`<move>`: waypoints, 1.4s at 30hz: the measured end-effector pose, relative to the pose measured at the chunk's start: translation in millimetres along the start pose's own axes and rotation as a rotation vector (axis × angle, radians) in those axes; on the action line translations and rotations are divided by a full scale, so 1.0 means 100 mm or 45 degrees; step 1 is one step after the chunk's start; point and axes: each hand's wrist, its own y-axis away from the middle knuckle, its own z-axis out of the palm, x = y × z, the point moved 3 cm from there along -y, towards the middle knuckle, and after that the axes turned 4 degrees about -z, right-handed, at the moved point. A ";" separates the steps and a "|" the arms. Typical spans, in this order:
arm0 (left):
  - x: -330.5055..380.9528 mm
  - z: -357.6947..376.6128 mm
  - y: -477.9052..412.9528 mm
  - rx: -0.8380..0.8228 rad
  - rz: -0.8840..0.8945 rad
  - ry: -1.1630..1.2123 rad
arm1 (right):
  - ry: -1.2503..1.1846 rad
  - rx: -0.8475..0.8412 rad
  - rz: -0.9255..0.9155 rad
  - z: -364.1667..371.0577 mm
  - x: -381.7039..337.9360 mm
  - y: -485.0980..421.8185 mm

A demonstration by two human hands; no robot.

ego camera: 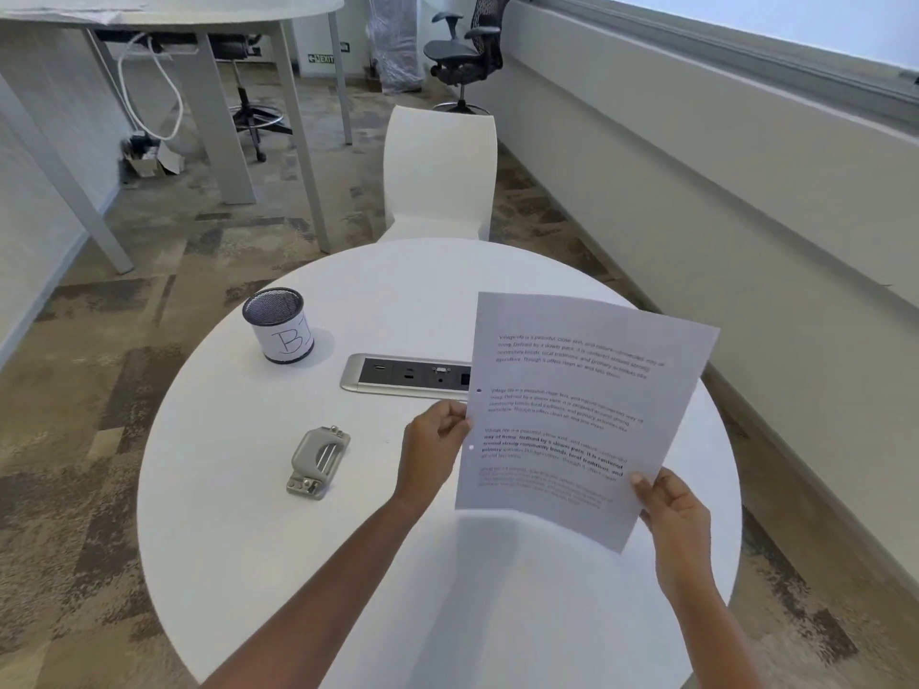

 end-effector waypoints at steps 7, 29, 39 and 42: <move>-0.05 0.06 0.08 0.019 0.118 -0.129 | 0.112 -0.015 -0.092 -0.04 0.09 -0.06; -0.27 0.84 0.20 -0.029 -0.340 -0.150 | 0.719 0.039 0.029 -0.66 0.21 -0.38; -0.55 1.18 0.36 -0.097 -0.484 -0.455 | 0.930 -0.034 0.190 -0.81 0.51 -0.48; -0.57 1.22 0.38 -0.076 -0.508 -0.491 | 0.958 -0.033 0.217 -0.85 0.59 -0.48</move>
